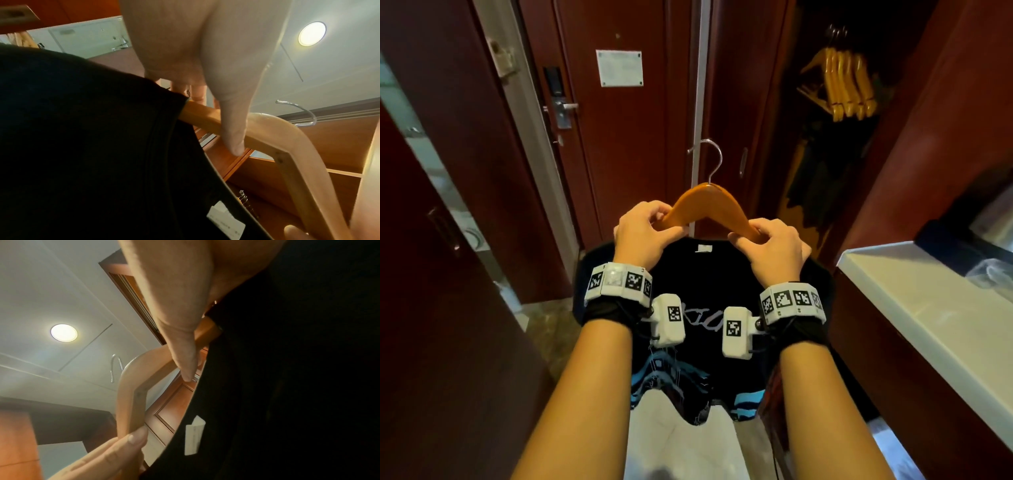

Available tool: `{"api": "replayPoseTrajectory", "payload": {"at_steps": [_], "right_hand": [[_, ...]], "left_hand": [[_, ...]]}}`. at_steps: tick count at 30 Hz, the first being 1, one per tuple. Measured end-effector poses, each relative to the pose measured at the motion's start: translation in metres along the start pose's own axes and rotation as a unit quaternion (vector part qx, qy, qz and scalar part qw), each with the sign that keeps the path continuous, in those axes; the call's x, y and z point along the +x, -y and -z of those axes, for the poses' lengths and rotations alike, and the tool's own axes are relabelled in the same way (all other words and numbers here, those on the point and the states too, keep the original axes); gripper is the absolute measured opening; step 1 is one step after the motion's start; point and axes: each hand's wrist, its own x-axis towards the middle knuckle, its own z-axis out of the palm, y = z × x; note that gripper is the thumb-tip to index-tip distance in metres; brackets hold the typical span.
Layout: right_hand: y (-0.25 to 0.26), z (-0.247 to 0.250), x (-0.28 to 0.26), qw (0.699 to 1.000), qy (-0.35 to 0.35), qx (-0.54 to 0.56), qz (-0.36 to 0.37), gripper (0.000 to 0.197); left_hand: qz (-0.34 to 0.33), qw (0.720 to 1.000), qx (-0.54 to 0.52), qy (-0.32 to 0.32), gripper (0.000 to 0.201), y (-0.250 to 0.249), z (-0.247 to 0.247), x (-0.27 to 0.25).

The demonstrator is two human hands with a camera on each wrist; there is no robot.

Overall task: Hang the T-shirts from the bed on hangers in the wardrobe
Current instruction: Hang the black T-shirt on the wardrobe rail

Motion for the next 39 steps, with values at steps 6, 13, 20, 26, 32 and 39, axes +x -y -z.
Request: {"api": "replayPoseTrajectory", "payload": {"at_steps": [6, 13, 20, 26, 32, 39], "right_hand": [[-0.017, -0.055, 0.094, 1.0, 0.005, 0.001, 0.006, 0.009], [-0.056, -0.101, 0.21, 0.999, 0.006, 0.021, 0.029, 0.012], [-0.073, -0.108, 0.323, 0.999, 0.015, -0.034, 0.023, 0.009], [-0.095, -0.099, 0.395, 0.994, -0.051, -0.095, -0.009, 0.015], [-0.119, -0.088, 0.452, 0.982, -0.092, -0.158, -0.054, 0.022], [-0.147, -0.072, 0.519, 0.95, -0.144, -0.241, -0.137, 0.021]], "left_hand": [[-0.01, 1.0, 0.014, -0.017, 0.025, 0.028, -0.038, 0.097], [-0.039, 0.999, 0.001, 0.0, 0.029, 0.045, -0.101, 0.211], [-0.065, 0.998, 0.002, 0.006, 0.034, 0.039, -0.156, 0.321], [-0.066, 0.996, 0.019, 0.052, 0.038, 0.022, -0.213, 0.402], [-0.097, 0.987, -0.01, 0.129, 0.038, 0.014, -0.279, 0.474], [-0.178, 0.946, -0.057, 0.266, 0.029, -0.011, -0.356, 0.554]]}}
